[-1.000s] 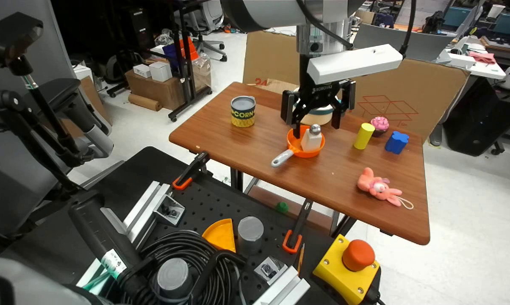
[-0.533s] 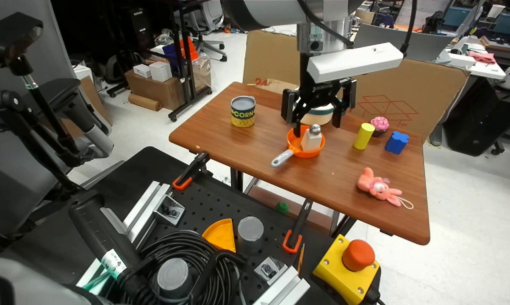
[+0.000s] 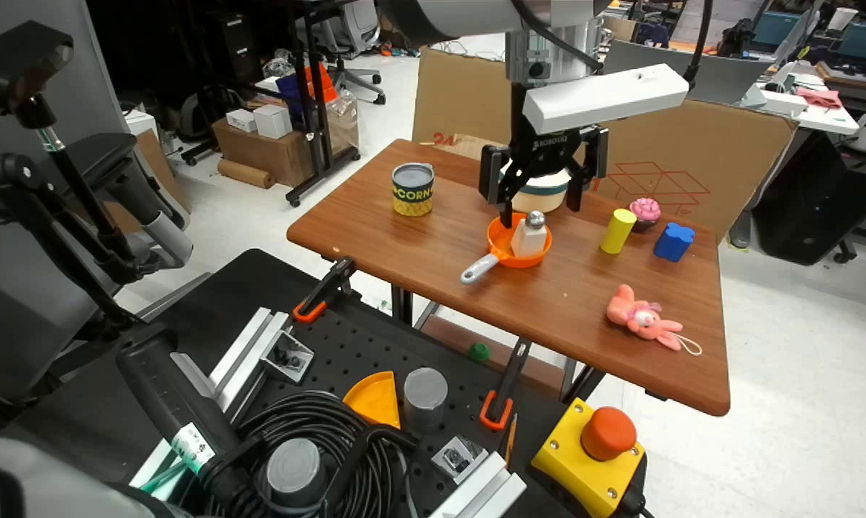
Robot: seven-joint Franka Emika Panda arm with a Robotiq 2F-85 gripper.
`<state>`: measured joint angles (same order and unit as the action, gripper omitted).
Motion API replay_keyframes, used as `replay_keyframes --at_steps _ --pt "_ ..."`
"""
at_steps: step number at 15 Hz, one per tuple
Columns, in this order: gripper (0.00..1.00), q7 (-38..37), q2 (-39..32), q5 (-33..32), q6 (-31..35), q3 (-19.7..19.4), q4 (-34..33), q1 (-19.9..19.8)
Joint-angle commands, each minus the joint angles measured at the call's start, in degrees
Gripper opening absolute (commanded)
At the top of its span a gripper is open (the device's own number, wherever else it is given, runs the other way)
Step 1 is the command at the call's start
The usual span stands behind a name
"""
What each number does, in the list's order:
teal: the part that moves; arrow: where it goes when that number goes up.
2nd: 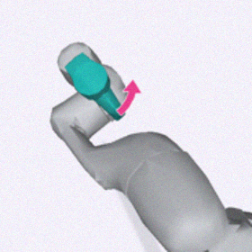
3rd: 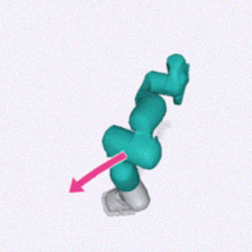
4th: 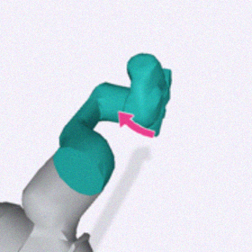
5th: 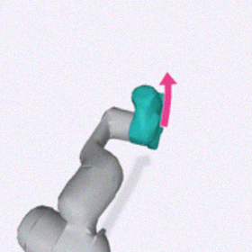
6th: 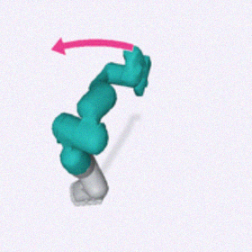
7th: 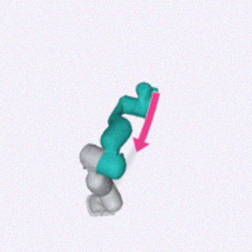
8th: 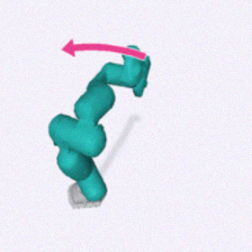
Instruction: Pick up the bottle and put it in the plastic pan
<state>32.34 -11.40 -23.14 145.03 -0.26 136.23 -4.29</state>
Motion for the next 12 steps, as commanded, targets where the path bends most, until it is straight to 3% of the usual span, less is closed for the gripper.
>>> replay_keyframes --at_steps 1,9,12 --pt "1.00 2.5 5.2 1.4 0.8 0.0 3.3 -0.4" --pt "1.00 2.5 11.9 2.1 2.9 -0.7 8.0 0.2" --pt "1.00 -0.1 12.3 5.1 2.7 -0.8 7.8 0.6"
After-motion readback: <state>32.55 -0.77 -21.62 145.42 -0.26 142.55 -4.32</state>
